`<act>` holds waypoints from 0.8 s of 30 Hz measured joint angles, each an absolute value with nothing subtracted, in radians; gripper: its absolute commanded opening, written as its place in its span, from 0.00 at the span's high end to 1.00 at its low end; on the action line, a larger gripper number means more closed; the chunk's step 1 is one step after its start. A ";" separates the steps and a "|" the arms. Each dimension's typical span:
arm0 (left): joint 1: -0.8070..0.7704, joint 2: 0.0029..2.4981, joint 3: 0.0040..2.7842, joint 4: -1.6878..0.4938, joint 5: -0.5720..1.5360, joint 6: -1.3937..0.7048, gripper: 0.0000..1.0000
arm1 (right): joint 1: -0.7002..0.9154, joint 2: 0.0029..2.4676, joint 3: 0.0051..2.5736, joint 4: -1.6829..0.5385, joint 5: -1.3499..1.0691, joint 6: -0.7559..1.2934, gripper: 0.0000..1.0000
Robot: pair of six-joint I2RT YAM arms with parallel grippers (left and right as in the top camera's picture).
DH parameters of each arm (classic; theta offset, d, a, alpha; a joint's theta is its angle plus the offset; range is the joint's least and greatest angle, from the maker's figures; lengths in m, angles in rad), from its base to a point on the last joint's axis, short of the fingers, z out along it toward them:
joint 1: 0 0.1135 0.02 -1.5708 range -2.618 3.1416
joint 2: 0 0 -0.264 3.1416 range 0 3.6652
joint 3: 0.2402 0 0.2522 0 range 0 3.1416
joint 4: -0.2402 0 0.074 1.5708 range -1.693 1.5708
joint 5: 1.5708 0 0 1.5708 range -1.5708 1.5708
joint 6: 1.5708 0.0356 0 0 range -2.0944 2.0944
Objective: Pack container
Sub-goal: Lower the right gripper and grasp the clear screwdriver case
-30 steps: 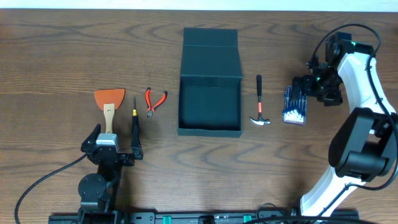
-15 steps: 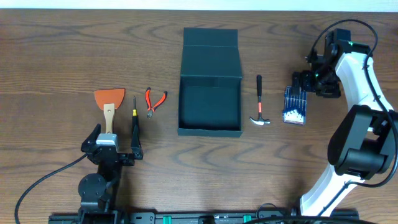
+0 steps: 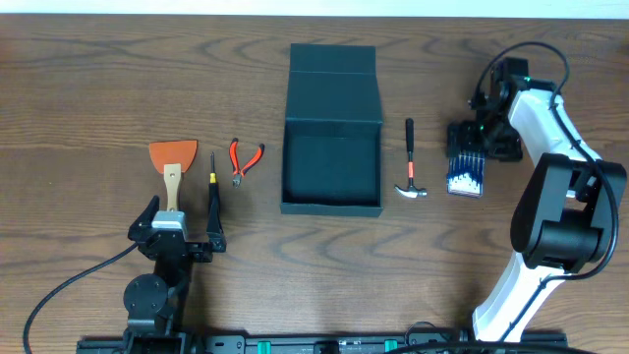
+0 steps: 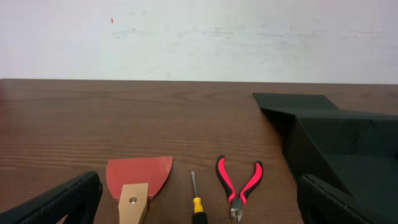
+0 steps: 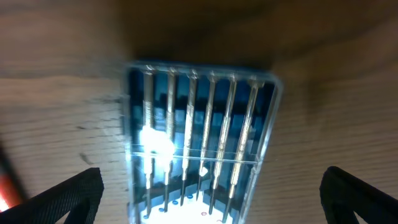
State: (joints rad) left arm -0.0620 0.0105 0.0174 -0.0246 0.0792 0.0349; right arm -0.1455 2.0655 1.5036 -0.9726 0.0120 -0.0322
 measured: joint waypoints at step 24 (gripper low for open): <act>-0.062 0.010 0.017 -0.025 0.079 0.035 0.02 | -0.145 2.067 1.411 -0.917 -0.008 0.084 0.10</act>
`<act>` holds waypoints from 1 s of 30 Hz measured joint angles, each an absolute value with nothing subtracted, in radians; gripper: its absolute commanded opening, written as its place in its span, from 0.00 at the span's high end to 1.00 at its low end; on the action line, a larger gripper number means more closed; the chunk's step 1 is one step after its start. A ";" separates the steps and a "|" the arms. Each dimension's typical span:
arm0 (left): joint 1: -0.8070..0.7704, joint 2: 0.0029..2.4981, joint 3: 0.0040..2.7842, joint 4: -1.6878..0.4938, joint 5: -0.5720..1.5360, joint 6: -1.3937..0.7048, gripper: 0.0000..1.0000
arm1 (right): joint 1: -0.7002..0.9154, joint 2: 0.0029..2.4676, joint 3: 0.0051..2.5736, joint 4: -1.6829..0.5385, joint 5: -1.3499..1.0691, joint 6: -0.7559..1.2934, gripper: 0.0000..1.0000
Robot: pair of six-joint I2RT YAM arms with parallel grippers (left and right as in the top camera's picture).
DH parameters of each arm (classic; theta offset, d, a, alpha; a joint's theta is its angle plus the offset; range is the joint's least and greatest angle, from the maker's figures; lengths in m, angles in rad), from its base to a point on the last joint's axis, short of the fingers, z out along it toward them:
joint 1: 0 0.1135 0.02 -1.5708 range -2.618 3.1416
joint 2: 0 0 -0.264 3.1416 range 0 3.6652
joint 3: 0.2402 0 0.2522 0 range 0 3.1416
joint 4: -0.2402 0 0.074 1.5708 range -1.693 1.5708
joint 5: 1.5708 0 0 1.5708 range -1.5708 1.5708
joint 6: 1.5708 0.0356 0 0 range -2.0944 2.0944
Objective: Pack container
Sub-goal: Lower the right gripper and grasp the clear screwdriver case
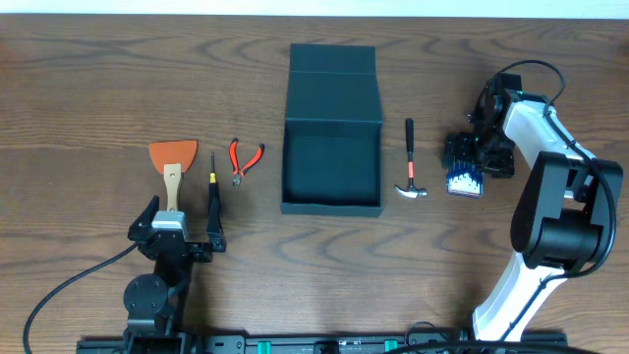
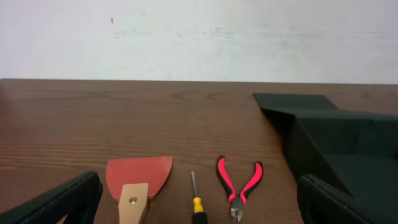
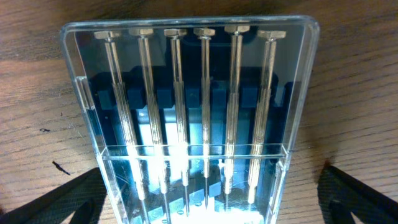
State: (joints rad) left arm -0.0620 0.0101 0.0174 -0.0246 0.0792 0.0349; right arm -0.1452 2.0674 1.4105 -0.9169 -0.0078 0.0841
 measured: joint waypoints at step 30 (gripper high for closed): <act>-0.062 0.010 0.017 -0.025 0.079 0.035 0.01 | -0.137 2.065 1.411 -0.919 -0.028 0.052 0.45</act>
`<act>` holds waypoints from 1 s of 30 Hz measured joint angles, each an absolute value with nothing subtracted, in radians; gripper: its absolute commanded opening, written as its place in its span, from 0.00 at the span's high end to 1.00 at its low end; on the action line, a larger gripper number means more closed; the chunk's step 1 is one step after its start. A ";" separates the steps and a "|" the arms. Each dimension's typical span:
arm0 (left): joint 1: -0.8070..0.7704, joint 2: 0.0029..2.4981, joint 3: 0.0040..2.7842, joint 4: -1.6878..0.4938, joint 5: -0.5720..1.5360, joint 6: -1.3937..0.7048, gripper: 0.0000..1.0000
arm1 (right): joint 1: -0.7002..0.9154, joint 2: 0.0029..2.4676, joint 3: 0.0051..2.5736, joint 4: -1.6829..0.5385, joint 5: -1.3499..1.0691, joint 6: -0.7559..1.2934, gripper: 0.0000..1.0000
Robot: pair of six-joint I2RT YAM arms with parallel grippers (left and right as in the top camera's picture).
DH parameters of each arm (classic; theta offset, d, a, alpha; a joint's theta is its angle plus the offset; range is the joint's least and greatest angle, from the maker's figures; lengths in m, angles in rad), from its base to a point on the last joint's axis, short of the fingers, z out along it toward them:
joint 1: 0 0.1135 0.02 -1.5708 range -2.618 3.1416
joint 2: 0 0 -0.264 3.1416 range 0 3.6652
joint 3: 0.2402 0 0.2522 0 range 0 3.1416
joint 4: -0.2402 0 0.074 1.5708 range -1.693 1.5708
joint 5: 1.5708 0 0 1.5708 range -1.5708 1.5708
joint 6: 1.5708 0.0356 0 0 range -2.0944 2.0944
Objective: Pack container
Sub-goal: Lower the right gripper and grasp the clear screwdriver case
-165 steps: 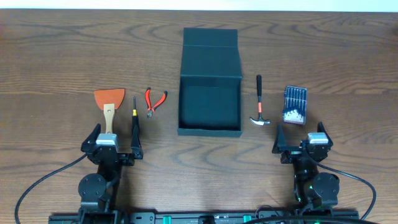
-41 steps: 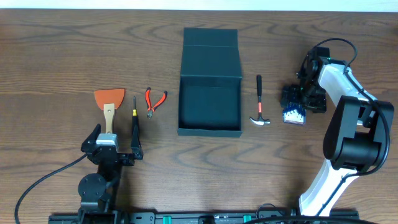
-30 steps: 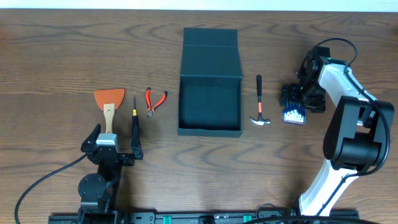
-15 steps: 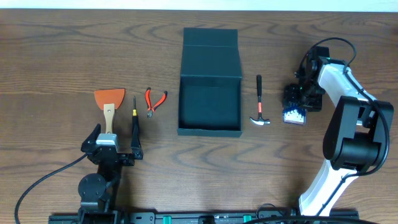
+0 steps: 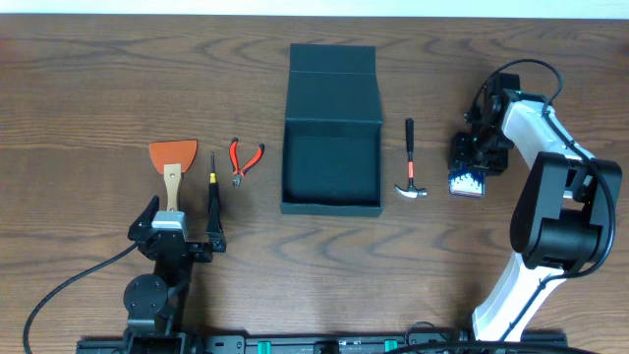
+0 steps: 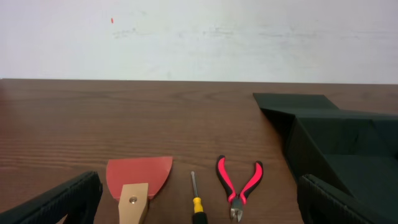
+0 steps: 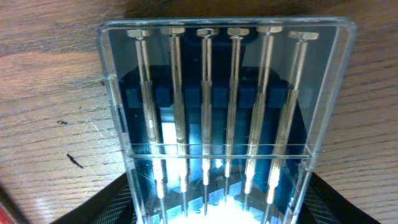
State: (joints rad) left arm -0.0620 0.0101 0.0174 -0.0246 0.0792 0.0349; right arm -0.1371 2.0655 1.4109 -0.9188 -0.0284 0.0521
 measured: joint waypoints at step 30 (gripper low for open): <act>-0.062 0.010 0.017 -0.025 0.079 0.035 0.02 | -0.135 2.065 1.411 -0.921 -0.033 0.045 0.60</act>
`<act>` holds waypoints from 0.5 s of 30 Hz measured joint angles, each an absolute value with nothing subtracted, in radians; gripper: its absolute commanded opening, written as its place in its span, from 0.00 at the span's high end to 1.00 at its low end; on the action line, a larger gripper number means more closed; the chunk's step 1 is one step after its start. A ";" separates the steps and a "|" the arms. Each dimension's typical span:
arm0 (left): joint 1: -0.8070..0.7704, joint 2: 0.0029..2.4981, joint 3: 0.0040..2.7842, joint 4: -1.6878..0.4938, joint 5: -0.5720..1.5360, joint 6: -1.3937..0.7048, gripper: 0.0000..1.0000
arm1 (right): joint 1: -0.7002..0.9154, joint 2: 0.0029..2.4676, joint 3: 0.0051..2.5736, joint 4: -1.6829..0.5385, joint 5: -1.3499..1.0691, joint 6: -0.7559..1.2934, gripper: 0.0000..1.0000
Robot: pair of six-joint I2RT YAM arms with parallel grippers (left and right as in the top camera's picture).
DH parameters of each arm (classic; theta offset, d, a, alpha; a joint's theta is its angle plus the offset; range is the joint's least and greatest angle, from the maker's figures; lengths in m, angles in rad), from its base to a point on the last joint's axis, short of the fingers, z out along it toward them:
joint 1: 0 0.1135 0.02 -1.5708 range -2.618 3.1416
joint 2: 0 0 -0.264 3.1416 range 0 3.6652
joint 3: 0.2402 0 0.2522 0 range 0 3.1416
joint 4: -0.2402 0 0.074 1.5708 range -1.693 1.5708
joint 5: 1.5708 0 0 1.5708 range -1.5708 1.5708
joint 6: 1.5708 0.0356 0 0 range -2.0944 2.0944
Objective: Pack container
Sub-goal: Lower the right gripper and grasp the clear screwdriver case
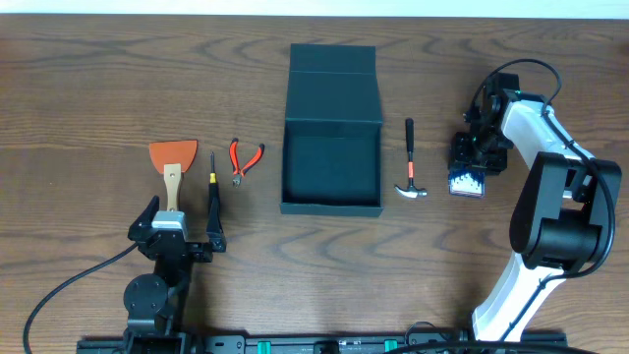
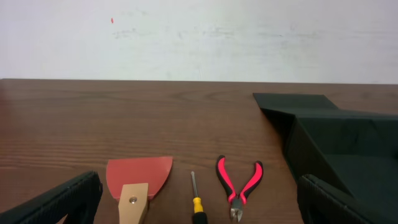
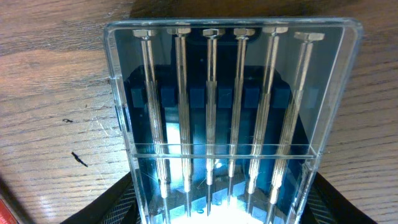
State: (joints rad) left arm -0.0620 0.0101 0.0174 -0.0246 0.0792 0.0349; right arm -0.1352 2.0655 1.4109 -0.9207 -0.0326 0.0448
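The open dark box (image 1: 331, 205) stands mid-table, and its side also shows in the left wrist view as the box (image 2: 348, 149). To its right lies a clear case of several precision screwdrivers (image 1: 465, 180). My right gripper (image 1: 476, 157) is shut on the case (image 3: 230, 112), with its fingers (image 3: 106, 208) pressed against both long sides. A small hammer (image 1: 411, 165) lies between box and case. My left gripper (image 1: 182, 238) rests open at the front left, behind a red scraper (image 2: 140, 177), a yellow-handled screwdriver (image 2: 196, 200) and red pliers (image 2: 239, 183).
The box's lid (image 1: 332, 71) lies flat behind the box. The scraper (image 1: 170, 162), screwdriver (image 1: 213, 182) and pliers (image 1: 244, 159) lie in a row left of the box. A black cable (image 1: 69, 285) runs from the left arm's base.
Almost nothing has changed. The case sits a touch further right in the right wrist view, with the fingers still against its sides. The left arm has not moved.
My right gripper first hung open above the screwdriver case. It then stood lower with its fingers wide on either side. After that the fingers were closed against the case's sides, and they remain so. The left arm stayed still throughout.
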 measured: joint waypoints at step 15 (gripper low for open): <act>-0.062 0.010 0.017 -0.025 0.079 0.035 0.01 | -0.135 2.065 1.415 -0.933 -0.037 0.041 0.65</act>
State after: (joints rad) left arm -0.0620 0.0101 0.0174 -0.0246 0.0792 0.0349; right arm -0.1352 2.0651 1.4155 -0.9329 -0.0372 0.0410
